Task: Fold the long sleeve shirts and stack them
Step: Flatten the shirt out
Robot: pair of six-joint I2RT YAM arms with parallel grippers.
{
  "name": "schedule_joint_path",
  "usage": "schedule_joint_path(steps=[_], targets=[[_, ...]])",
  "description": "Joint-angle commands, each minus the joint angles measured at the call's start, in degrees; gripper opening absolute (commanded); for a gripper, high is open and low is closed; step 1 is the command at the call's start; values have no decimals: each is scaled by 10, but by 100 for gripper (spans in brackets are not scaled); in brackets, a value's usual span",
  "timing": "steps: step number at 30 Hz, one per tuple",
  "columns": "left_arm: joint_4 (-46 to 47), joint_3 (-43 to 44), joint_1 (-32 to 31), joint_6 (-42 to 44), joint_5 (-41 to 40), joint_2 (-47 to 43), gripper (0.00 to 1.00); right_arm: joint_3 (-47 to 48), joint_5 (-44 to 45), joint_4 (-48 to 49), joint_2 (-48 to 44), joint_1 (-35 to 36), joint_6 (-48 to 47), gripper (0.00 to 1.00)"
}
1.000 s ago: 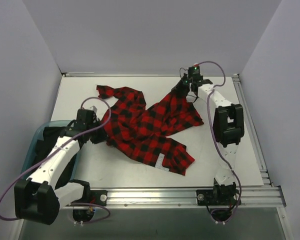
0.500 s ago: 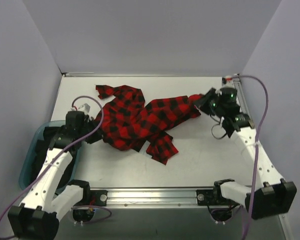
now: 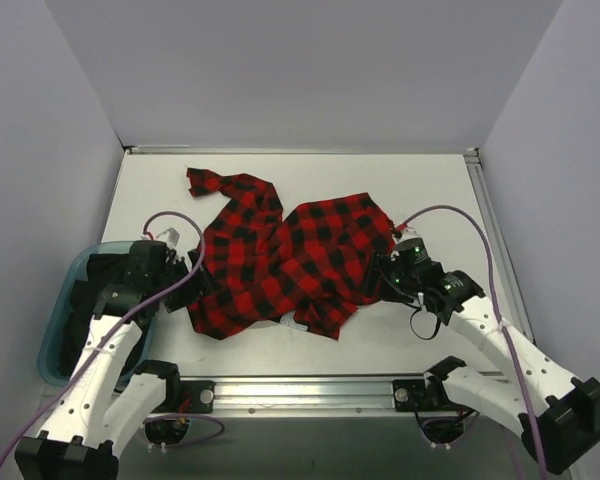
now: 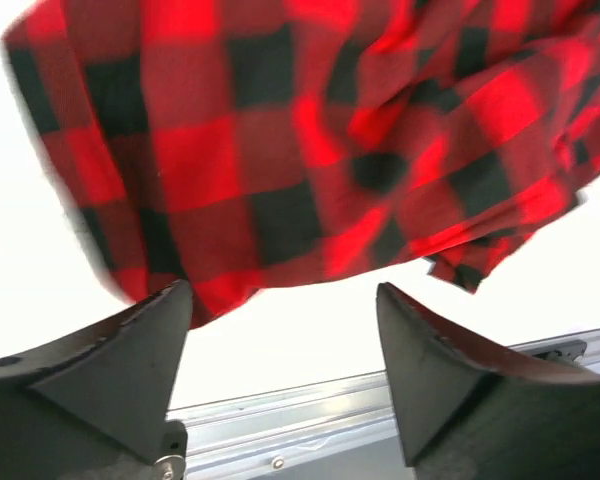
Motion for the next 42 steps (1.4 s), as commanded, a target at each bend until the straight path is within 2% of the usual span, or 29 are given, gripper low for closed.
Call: schedule_joint_path(steps=[1, 4, 7, 9, 12, 14, 19, 25, 28, 29, 31, 32, 35, 38, 42], targets=[[-3, 93, 2, 33, -8, -8, 85, 36, 19, -20, 4, 86, -40, 62], [8, 134, 1, 40, -7, 16, 86, 52, 23, -18, 59, 169, -63, 62], [48, 152, -6, 33, 27, 63, 86, 76, 51, -4, 128, 238, -83, 63], [92, 158, -38, 19, 25, 90, 86, 90, 51, 22, 178, 257, -90, 66], [140, 177, -111, 15, -15, 161, 86, 110, 51, 41, 238, 267, -103, 66], [162, 196, -134, 12, -38, 225, 86, 124, 51, 47, 280, 272, -118, 67], [247, 224, -139, -1, -59, 369, 82, 151, 47, 53, 347, 276, -143, 66], [261, 306, -141, 7, -45, 539, 81, 167, 41, 46, 413, 285, -157, 67], [266, 329, -143, 6, -40, 598, 80, 174, 47, 15, 434, 287, -157, 59], [268, 331, -144, 6, -40, 611, 79, 178, 48, 6, 439, 289, -157, 49], [274, 338, -144, 2, -43, 646, 79, 181, 51, -25, 440, 300, -151, 39], [273, 348, -144, 1, -45, 658, 79, 177, 51, -34, 436, 305, -148, 27], [272, 374, -141, -1, -52, 706, 79, 153, 46, -72, 407, 320, -125, 8], [259, 404, -134, -5, -64, 750, 78, 128, 40, -108, 350, 326, -93, 0], [239, 479, -115, -14, -78, 807, 78, 90, 40, -162, 255, 326, -60, 0]])
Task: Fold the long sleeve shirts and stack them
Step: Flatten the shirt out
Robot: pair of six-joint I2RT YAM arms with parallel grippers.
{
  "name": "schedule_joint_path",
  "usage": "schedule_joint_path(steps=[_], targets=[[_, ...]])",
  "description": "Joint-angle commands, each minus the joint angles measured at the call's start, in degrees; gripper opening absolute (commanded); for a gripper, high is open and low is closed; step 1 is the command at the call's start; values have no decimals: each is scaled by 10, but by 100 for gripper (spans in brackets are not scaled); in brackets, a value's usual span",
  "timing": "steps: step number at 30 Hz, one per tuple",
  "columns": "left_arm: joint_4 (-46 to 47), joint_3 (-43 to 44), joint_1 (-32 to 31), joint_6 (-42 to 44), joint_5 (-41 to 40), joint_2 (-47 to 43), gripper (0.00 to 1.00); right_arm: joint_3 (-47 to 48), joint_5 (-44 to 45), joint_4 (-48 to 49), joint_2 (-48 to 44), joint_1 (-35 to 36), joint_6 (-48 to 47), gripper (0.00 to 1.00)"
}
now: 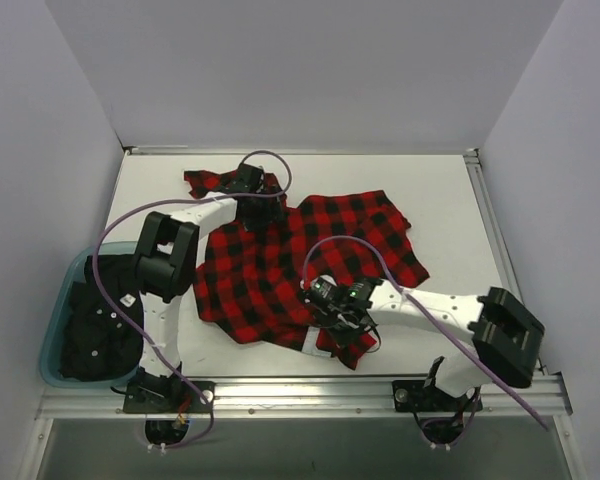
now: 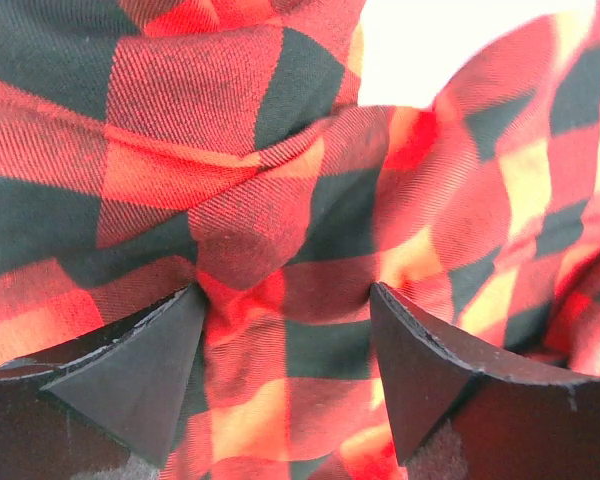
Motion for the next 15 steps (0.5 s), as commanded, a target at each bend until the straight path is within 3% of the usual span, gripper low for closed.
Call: schedule_joint_path(steps=[1, 6, 15], targets=[[-22, 45, 27, -6, -37, 71, 78, -15, -7, -109, -91, 0, 43, 0], [-41, 109, 49, -26, -48, 115, 78, -15, -33, -159, -187, 0, 52, 0], [-41, 186, 61, -15, -64, 112, 80, 19, -123, -175, -215, 5, 41, 0]])
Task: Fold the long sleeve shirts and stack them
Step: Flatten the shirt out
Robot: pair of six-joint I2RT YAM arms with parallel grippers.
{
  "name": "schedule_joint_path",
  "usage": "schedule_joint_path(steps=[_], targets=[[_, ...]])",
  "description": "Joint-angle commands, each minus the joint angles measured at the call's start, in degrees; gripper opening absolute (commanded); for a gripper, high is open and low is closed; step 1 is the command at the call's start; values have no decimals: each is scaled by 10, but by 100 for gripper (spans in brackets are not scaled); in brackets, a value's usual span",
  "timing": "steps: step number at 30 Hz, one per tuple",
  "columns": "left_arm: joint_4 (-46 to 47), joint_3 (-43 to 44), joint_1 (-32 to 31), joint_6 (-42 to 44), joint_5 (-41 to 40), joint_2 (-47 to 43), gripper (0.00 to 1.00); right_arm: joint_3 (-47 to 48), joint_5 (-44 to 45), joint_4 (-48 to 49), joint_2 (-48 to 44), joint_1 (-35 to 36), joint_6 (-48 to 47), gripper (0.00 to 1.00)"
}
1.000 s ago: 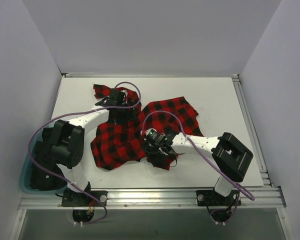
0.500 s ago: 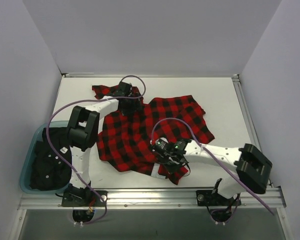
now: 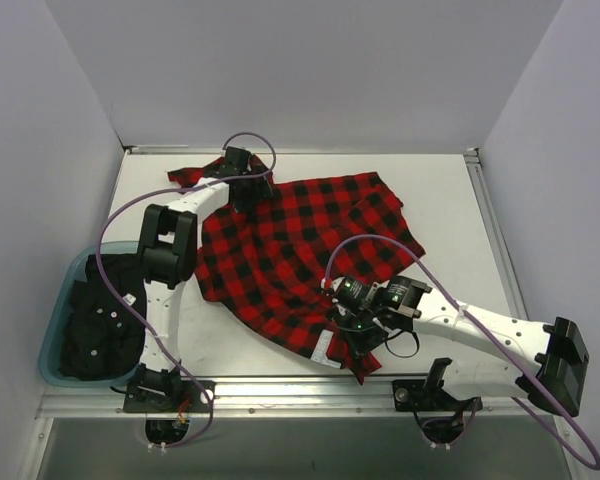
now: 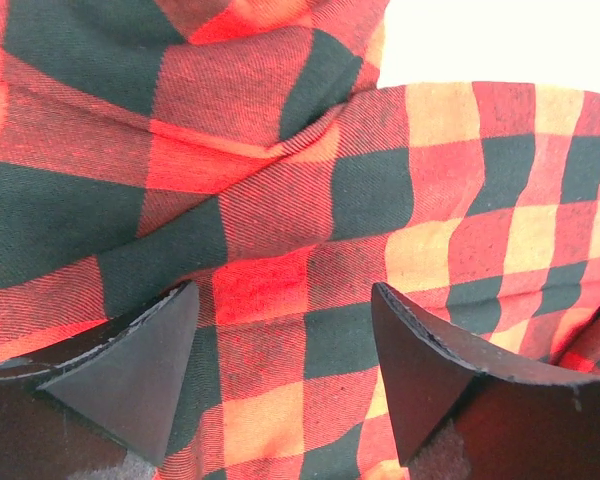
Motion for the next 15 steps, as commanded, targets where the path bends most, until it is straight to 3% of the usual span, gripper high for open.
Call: schedule_joint_path(steps=[1, 7, 12, 15], targets=[[-29, 34, 5, 18, -38, 11, 80, 36, -44, -36, -12, 7, -7, 0], [-17, 31, 0, 41, -41, -25, 82, 125, -68, -32, 36, 32, -30, 0], [-9, 25, -4, 56, -41, -70, 83, 216, -97, -11, 132, 76, -47, 0], [-12, 21, -4, 64, -42, -111, 86, 239, -61, -8, 178, 67, -49, 0]])
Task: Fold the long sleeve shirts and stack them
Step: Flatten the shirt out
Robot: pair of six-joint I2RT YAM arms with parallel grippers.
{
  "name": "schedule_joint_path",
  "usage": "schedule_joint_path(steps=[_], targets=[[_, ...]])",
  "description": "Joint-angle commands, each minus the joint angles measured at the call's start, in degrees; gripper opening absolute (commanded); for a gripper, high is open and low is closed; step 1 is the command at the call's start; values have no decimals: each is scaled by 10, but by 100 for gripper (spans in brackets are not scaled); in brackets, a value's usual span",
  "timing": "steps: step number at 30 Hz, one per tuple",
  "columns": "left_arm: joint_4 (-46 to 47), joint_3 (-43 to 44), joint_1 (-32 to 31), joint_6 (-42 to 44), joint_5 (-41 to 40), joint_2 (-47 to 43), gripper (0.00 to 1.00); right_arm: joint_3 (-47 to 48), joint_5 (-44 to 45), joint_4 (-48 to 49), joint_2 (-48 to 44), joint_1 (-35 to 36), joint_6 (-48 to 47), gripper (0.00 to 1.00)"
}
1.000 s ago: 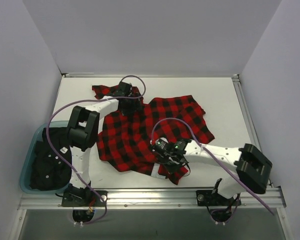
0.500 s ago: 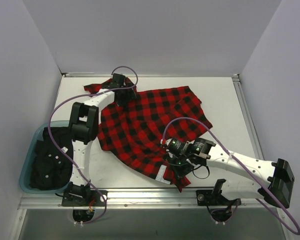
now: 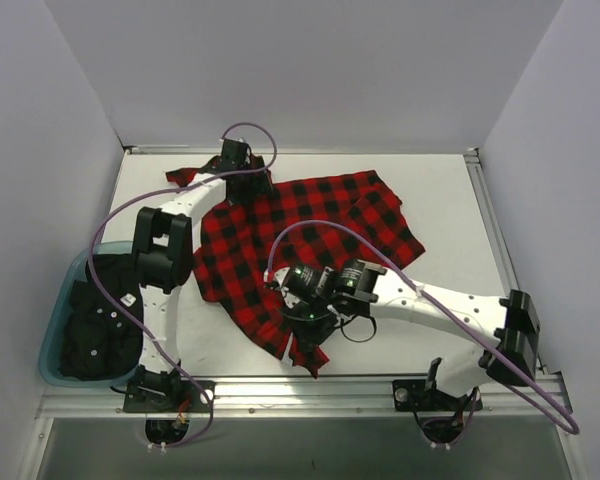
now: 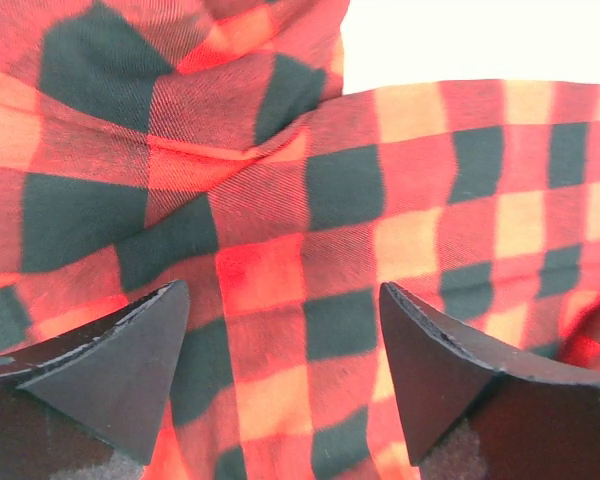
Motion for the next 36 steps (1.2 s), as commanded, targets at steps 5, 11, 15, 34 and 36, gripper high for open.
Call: schedule_joint_path(steps=[5, 11, 15, 34, 36], targets=[[-3, -44, 1, 35, -29, -210, 94, 2, 60, 20, 73, -65, 8, 10], [-36, -186, 1, 50, -51, -381, 96, -28, 42, 43, 21, -150, -2, 66], [-52, -290, -12, 55, -34, -461, 96, -54, 47, 46, -13, -284, -2, 68], [-22, -529, -20, 118, -65, -610, 96, -162, 42, 363, 181, -654, 177, 61], [-24, -531, -15, 114, -63, -614, 96, -199, 49, 373, 183, -660, 191, 61]])
